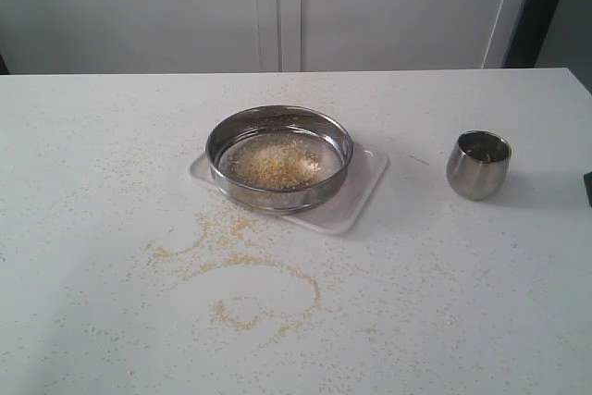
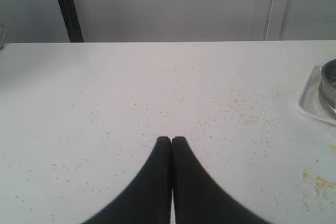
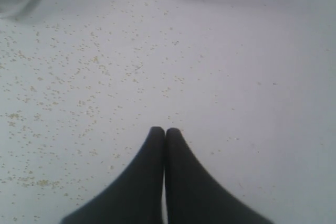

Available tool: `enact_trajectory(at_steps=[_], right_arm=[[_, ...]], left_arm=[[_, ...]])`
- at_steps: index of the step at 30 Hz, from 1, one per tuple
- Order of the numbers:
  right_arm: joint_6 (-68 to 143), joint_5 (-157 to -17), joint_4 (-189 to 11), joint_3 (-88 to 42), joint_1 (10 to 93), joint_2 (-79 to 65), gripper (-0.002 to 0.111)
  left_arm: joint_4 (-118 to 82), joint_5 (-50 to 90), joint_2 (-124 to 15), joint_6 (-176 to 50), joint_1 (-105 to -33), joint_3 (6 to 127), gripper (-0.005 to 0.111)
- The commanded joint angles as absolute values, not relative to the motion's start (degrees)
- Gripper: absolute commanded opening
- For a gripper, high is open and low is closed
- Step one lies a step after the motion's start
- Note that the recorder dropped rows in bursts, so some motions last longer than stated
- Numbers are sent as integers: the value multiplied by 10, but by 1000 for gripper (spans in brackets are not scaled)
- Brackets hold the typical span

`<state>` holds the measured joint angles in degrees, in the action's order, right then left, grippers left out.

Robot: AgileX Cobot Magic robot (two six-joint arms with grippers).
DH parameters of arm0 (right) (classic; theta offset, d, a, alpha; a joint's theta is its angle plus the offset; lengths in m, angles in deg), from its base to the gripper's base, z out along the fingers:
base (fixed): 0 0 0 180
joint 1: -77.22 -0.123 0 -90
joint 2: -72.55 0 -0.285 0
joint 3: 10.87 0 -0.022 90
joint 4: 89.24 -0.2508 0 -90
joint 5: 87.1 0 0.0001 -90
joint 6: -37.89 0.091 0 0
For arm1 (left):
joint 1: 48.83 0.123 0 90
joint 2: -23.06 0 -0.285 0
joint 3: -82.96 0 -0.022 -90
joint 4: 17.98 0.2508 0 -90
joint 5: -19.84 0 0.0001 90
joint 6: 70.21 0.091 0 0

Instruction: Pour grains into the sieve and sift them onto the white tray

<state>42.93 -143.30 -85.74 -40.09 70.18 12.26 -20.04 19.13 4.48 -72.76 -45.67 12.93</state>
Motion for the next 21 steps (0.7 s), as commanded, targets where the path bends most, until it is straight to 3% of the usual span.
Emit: enact_trajectory(at_steps=[1, 21], right_arm=[[427, -1431, -853, -402, 703, 126, 0], [427, -1431, -853, -402, 703, 126, 0]], left_arm=[[-205, 240, -32, -726, -455, 195, 0], [-217, 427, -386, -728, -455, 442, 0]])
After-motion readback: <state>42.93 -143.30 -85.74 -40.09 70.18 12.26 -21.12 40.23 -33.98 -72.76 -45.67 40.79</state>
